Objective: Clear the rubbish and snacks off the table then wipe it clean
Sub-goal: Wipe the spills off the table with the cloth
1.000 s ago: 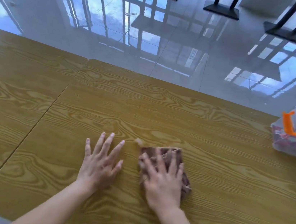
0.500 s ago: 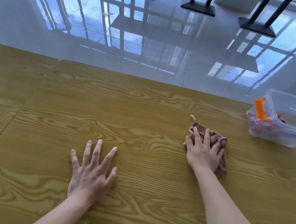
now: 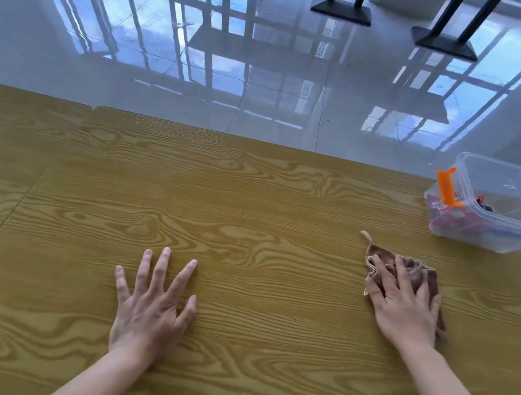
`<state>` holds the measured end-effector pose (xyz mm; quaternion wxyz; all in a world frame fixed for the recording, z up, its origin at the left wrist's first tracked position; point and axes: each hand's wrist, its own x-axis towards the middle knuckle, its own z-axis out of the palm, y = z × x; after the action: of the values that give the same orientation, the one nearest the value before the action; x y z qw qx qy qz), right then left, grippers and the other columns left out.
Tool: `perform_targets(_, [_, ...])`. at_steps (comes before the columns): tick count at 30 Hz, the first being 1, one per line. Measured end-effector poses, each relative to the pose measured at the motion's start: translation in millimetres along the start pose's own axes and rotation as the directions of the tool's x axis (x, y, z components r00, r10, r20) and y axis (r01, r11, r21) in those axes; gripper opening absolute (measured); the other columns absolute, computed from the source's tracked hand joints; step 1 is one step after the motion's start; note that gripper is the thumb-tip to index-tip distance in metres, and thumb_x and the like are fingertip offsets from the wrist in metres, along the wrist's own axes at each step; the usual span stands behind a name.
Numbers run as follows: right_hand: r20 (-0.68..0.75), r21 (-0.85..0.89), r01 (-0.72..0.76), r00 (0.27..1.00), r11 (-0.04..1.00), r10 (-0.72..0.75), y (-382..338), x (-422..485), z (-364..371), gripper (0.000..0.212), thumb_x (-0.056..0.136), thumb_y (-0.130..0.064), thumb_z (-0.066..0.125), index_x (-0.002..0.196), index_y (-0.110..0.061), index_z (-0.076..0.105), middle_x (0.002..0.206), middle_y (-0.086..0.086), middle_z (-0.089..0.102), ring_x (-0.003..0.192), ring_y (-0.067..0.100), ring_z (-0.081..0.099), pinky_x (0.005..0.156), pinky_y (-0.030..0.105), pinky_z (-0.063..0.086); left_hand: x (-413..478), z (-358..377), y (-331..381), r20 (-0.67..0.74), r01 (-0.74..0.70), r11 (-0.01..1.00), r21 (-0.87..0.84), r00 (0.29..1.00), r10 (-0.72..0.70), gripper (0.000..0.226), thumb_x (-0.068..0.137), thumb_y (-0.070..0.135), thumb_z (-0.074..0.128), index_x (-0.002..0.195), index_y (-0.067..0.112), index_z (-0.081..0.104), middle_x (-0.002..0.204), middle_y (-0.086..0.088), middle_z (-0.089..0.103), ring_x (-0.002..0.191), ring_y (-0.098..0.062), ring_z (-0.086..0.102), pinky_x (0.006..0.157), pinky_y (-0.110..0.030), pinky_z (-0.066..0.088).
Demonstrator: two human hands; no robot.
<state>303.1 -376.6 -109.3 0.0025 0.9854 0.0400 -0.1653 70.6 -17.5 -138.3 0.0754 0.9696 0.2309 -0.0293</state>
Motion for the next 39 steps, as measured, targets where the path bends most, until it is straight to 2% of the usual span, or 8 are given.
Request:
perform_targets(6, [-0.147,-0.022,0.223,0.963,0.975,-0.224,-113,-90,36,0.057,0.096,-0.062,0.020,0.148,-0.043,0.036,0.160,0.007,0.029,0.139,0.056,0.027,0.109,0.073,0.019,0,-3,2,0.024,-0.017,1.000,0.002,1.000,0.017,0.065,0.089,0.060,0.031,0.151,0.043,0.024,0.163,-0.008,0.018,0.151,-0.033,0.007,0.114,-0.071,0.006])
perform_targets(11, [-0.129,-0.117,0.610,0.773,0.784,-0.621,-197,-59,31,0.053,0.095,-0.072,0.012,0.146,-0.060,0.016,0.165,-0.009,0.014,0.151,0.036,0.000,0.117,0.064,0.004,1,-6,3,0.018,-0.025,0.998,-0.051,1.000,0.025,0.062,0.089,0.061,0.033,0.149,0.045,0.030,0.162,-0.006,0.024,0.151,-0.031,0.012,0.115,-0.067,0.004])
perform_targets(16, [-0.069,-0.040,0.342,0.937,0.939,-0.344,-221,46,-2,0.057,0.086,-0.078,0.005,0.142,-0.067,-0.004,0.164,-0.016,-0.008,0.151,0.029,-0.010,0.119,0.059,-0.004,13,-14,-56,-0.036,-0.175,0.983,-0.063,0.984,0.173,0.051,0.090,0.059,0.038,0.140,0.050,0.042,0.153,0.004,0.041,0.143,-0.025,0.034,0.113,-0.059,0.021])
perform_targets(19, [-0.066,0.015,0.151,0.987,0.988,-0.149,-276,68,-4,0.060,0.089,-0.075,0.006,0.146,-0.061,-0.001,0.166,-0.010,-0.006,0.150,0.037,-0.008,0.117,0.063,-0.004,30,-22,-111,-0.008,-0.072,0.997,-0.041,0.997,0.072,0.053,0.092,0.062,0.032,0.144,0.053,0.035,0.159,0.006,0.031,0.149,-0.023,0.019,0.116,-0.061,0.010])
perform_targets(24, [-0.065,-0.005,0.253,0.965,0.967,-0.253,-343,64,1,0.059,0.091,-0.072,0.004,0.148,-0.057,-0.001,0.166,-0.008,-0.006,0.150,0.040,-0.005,0.117,0.062,-0.002,29,-26,-133,0.024,-0.095,0.992,-0.087,0.995,0.098,0.054,0.093,0.064,0.031,0.146,0.054,0.028,0.163,0.009,0.019,0.152,-0.019,0.005,0.117,-0.061,0.004])
perform_targets(31, [-0.055,-0.069,0.648,0.757,0.758,-0.652,-443,-26,29,0.056,0.095,-0.068,0.007,0.149,-0.055,0.008,0.165,-0.012,0.006,0.151,0.031,-0.007,0.118,0.057,-0.007,36,-35,-144,-0.153,-0.024,0.874,-0.486,0.987,-0.057,0.060,0.086,0.051,0.043,0.137,0.022,0.054,0.148,0.006,0.046,0.142,-0.005,0.029,0.118,-0.050,0.013])
perform_targets(36, [0.041,-0.088,0.902,0.427,0.423,-0.903,-428,-62,36,0.054,0.099,-0.058,0.025,0.151,-0.054,0.011,0.165,-0.015,0.001,0.152,0.022,-0.013,0.121,0.052,-0.008,55,-52,-156,-0.234,0.010,0.797,-0.604,0.954,-0.189,0.065,0.077,0.032,0.063,0.139,0.019,0.049,0.141,-0.002,0.048,0.134,-0.019,0.042,0.106,-0.042,0.036])
perform_targets(39, [0.000,-0.043,0.903,0.429,0.428,-0.903,-403,-60,19,0.071,0.094,-0.059,0.042,0.152,-0.052,0.002,0.165,-0.012,-0.011,0.151,0.019,-0.012,0.122,0.047,-0.007,66,-57,-158,-0.153,-0.015,0.852,-0.523,0.985,-0.077,0.079,0.075,0.033,0.075,0.146,0.033,0.039,0.153,-0.001,0.035,0.142,-0.022,0.032,0.113,-0.043,0.032])
